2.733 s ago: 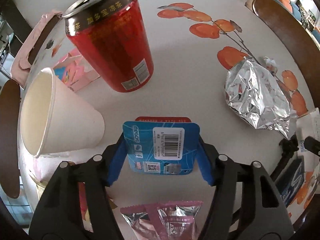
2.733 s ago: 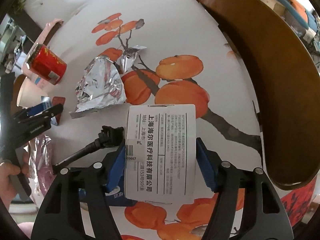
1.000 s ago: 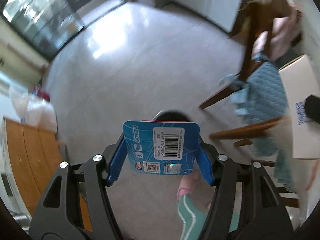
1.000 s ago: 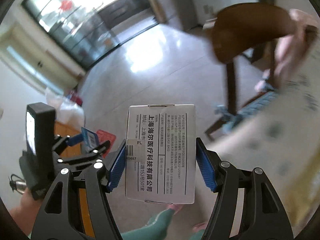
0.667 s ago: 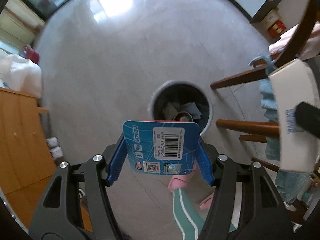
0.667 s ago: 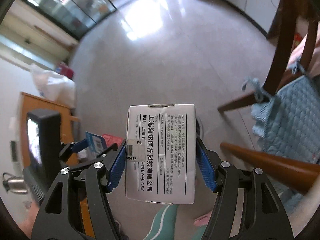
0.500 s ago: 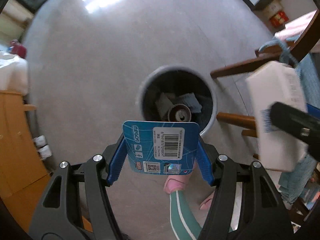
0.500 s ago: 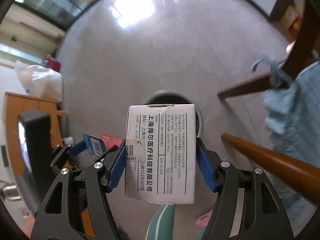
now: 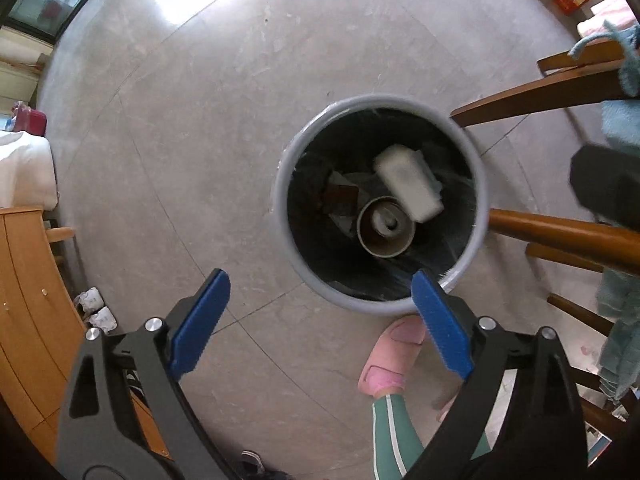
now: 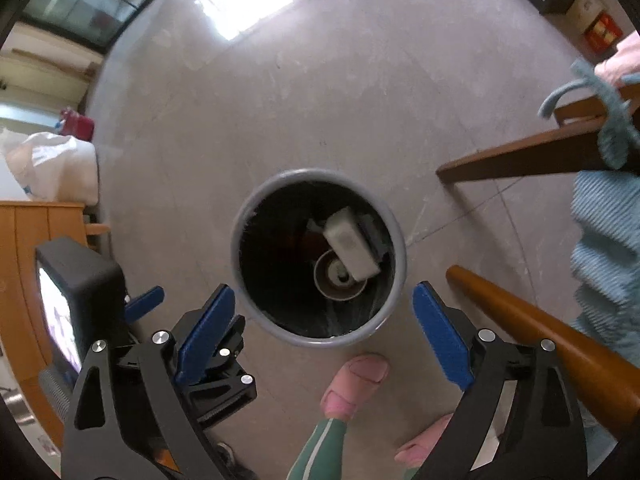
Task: Collect trash
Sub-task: 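Open both grippers to drop the lid and box into the bin, then return both grippers to the table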
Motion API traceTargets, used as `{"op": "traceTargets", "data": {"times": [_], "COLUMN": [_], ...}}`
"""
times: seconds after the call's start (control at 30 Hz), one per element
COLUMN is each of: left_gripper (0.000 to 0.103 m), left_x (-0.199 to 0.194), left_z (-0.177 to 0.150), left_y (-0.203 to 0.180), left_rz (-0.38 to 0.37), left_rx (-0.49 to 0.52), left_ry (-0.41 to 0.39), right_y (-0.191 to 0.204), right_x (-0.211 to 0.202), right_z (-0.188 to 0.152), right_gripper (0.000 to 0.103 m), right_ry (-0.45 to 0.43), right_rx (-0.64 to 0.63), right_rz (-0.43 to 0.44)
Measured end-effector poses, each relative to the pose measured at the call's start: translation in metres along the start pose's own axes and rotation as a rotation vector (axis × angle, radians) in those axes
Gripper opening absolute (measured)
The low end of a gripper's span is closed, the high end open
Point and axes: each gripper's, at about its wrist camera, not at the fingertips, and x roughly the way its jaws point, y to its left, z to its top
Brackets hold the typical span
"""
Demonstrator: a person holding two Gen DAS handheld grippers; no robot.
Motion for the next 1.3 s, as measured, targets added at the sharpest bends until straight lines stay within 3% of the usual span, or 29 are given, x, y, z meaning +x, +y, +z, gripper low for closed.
{"op": "traceTargets", "data": {"times": [0.17, 0.3, 0.4, 0.57, 0.73, 0.83, 1.03, 1.2, 1.3], "left_gripper": [0.09, 0.09, 0.09, 0.09, 0.095, 0.096, 0.096, 0.096, 0.096], "left_x": [-0.056, -0.138, -0.209, -0.317, -0.4, -0.424, -0.437, -0.42, -0.404], "left_z": [-0.009, -0.02, -0.025, -0.039, -0.072, -0.099, -0.178, -0.252, -0.282], "left_y": [0.002, 0.0, -0.008, -0.059, -0.161, -0.237, -0.376, -0.465, -0.508], "left_rz": [-0.014, -0.03, -0.044, -0.031, -0.162, -0.223, -0.348, -0.341, -0.328], "left_rx": [-0.02, -0.016, 0.012, 0.176, 0.395, 0.554, 0.857, 1.047, 1.094], "left_ry": [-0.064, -0.135, -0.214, -0.352, -0.462, -0.492, -0.444, -0.395, -0.36], "right_y": [0.018, 0.039, 0.033, -0.026, -0.118, -0.178, -0.269, -0.331, -0.36], "right_x": [-0.092, -0.19, -0.29, -0.405, -0.48, -0.505, -0.515, -0.501, -0.483], "right_z": [-0.002, -0.008, -0.028, -0.087, -0.188, -0.266, -0.426, -0.539, -0.575], "right_gripper": [0.09, 0.09, 0.09, 0.09, 0.09, 0.09, 0.09, 0.09, 0.09], "right_ry": [-0.122, -0.257, -0.416, -0.578, -0.695, -0.724, -0.742, -0.672, -0.599], "right_rx": [0.01, -0.009, -0.015, 0.076, 0.266, 0.42, 0.749, 0.967, 1.012], "right_rz": [0.087, 0.181, 0.22, 0.139, -0.03, -0.136, -0.294, -0.414, -0.417]}}
